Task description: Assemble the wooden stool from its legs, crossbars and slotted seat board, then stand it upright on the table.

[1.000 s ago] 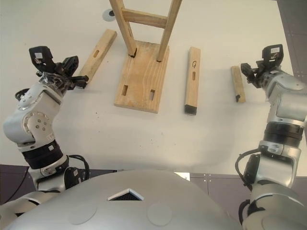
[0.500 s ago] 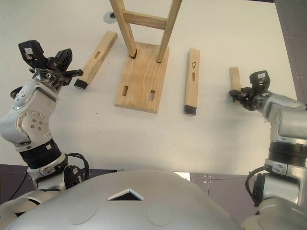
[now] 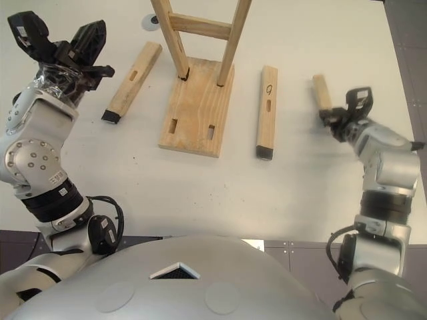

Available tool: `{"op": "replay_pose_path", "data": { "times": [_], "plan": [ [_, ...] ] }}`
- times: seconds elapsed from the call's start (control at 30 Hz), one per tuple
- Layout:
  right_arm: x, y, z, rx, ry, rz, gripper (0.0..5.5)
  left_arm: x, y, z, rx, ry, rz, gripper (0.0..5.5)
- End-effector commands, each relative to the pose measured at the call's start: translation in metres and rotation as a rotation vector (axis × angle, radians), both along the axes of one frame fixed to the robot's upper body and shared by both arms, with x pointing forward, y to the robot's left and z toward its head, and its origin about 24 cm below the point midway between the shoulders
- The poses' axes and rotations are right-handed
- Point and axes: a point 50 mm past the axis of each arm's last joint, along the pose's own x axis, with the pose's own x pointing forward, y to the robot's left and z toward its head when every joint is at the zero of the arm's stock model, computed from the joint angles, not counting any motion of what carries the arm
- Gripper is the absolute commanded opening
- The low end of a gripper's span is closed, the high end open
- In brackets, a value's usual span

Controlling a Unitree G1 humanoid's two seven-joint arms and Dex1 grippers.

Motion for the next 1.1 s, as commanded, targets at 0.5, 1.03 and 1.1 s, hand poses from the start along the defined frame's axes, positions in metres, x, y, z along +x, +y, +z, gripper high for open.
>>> {"op": "replay_pose_path", "data": {
  "times": [0.5, 1.03, 1.1],
  "plan": [
    [0.053, 0.166, 0.2, 0.108, -1.002, 0.524, 1.29, 0.023, -0.047, 0.093, -0.177, -0.471, -0.24, 2.77],
    [0.046, 0.2, 0.173, -0.008, -0.976, 0.75, 1.29, 0.018, -0.062, 0.108, -0.271, -0.519, -0.409, 3.27],
    [0.045, 0.2, 0.172, -0.01, -0.973, 0.766, 1.29, 0.017, -0.061, 0.11, -0.305, -0.519, -0.397, 3.27]
  ]
}}
